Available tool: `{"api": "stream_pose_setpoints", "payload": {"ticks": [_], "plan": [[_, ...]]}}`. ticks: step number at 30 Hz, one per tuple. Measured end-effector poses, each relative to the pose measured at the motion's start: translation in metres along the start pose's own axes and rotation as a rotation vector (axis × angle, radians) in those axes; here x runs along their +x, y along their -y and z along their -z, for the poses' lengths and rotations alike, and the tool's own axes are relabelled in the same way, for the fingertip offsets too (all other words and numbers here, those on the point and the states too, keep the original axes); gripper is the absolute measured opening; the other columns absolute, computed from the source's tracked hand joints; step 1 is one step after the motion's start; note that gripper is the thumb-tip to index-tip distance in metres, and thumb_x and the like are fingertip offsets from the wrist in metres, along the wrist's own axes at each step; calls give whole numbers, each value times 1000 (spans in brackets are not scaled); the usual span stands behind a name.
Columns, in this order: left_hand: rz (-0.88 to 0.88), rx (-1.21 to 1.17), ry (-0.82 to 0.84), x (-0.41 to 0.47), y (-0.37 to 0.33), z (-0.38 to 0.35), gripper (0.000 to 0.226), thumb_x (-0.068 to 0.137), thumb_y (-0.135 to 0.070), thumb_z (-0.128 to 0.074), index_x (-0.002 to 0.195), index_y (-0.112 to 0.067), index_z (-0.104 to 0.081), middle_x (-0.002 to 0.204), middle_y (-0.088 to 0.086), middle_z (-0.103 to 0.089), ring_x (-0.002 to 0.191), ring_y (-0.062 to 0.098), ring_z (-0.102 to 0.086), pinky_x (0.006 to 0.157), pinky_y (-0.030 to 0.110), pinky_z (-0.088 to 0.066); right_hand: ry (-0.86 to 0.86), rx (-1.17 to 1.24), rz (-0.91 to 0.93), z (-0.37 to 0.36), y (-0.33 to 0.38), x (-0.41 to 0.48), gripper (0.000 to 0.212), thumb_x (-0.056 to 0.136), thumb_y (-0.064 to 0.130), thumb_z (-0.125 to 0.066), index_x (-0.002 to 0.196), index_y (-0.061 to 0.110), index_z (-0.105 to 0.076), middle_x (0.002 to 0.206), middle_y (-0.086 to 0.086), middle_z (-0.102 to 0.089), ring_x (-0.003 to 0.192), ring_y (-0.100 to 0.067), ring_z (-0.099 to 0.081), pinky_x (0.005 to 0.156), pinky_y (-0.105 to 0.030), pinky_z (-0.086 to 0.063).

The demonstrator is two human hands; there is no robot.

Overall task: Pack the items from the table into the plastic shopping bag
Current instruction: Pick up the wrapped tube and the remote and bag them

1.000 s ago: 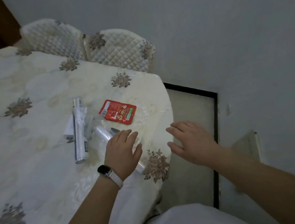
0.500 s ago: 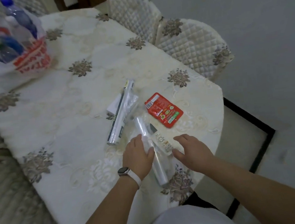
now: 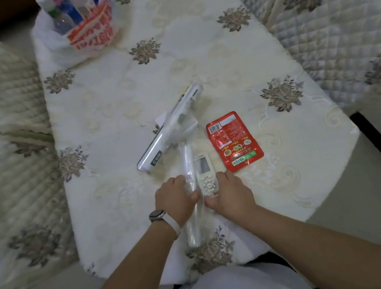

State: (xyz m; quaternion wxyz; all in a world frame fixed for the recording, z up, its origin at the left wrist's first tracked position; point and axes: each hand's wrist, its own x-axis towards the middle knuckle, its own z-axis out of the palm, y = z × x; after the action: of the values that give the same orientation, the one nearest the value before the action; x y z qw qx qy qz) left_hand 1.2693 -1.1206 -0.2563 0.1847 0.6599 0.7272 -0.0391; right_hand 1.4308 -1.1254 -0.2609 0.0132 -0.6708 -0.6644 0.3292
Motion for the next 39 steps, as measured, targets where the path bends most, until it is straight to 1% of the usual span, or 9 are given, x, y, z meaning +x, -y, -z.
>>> {"api": "stream_pose_setpoints", "payload": {"ticks": [8, 12, 15, 17, 20, 27, 32, 35, 39], "plan": [[202, -134, 63, 4, -31, 2, 33, 79, -43, -64, 98, -22, -48, 96, 3, -60, 83, 25, -61, 74, 37, -52, 89, 35, 43, 20, -28, 13, 63, 71, 42, -70, 120, 14, -43, 115, -6, -47, 100, -27, -54, 72, -35, -46], [274, -273, 70, 2, -39, -2, 39, 72, -34, -68, 106, -19, -54, 99, 2, -59, 86, 25, -60, 75, 35, -52, 162, 120, 39, 32, -50, 13, 52, 75, 34, -67, 119, 13, -48, 113, -6, -51, 96, -27, -57, 71, -35, -50], [283, -400, 19, -5, -43, -4, 28, 65, -33, -64, 89, -22, -58, 84, 0, -62, 75, 21, -60, 67, 35, -54, 193, 223, 39, 38, -61, 8, 45, 73, 34, -63, 114, 19, -52, 102, -3, -61, 87, -24, -61, 70, -37, -53], [272, -460, -38, -11, -48, 2, 15, 65, -26, -63, 75, -19, -53, 73, 2, -58, 66, 23, -57, 57, 35, -49, 193, 274, 31, 41, -63, 3, 43, 75, 35, -63, 114, 21, -52, 99, 0, -63, 85, -21, -62, 70, -35, -52], [265, -549, -142, -26, -51, 19, 15, 69, -19, -66, 71, -15, -51, 70, 3, -56, 63, 18, -54, 56, 33, -44, 193, 324, 49, 44, -58, -6, 31, 80, 33, -65, 106, 22, -54, 92, 2, -65, 77, -15, -61, 63, -31, -47], [330, -740, -325, -70, -23, 62, 15, 77, -17, -71, 80, -18, -57, 71, -2, -60, 58, 5, -51, 53, 17, -41, 156, 415, 158, 46, -6, -33, 16, 81, 29, -67, 87, 23, -53, 77, 7, -63, 66, -8, -59, 53, -26, -41], [390, -842, -434, -113, 23, 76, 29, 79, -15, -73, 84, -35, -52, 81, -13, -61, 71, 0, -56, 62, 16, -42, 158, 392, 258, 37, 47, -58, 17, 80, 30, -68, 86, 26, -53, 76, 6, -63, 67, -10, -60, 56, -30, -44], [427, -929, -502, -144, 63, 73, 29, 79, -13, -74, 94, -29, -55, 86, -15, -62, 76, 4, -59, 67, 16, -45, 165, 356, 293, 21, 81, -79, 19, 82, 33, -68, 92, 24, -56, 78, 6, -65, 67, -10, -61, 55, -28, -45], [452, -982, -513, -195, 127, 66, 27, 78, -14, -72, 83, -35, -55, 81, -11, -63, 71, 1, -58, 67, 22, -48, 123, 289, 320, -15, 133, -117, 18, 82, 30, -67, 93, 21, -55, 77, 7, -62, 67, -11, -59, 56, -27, -44]]}}
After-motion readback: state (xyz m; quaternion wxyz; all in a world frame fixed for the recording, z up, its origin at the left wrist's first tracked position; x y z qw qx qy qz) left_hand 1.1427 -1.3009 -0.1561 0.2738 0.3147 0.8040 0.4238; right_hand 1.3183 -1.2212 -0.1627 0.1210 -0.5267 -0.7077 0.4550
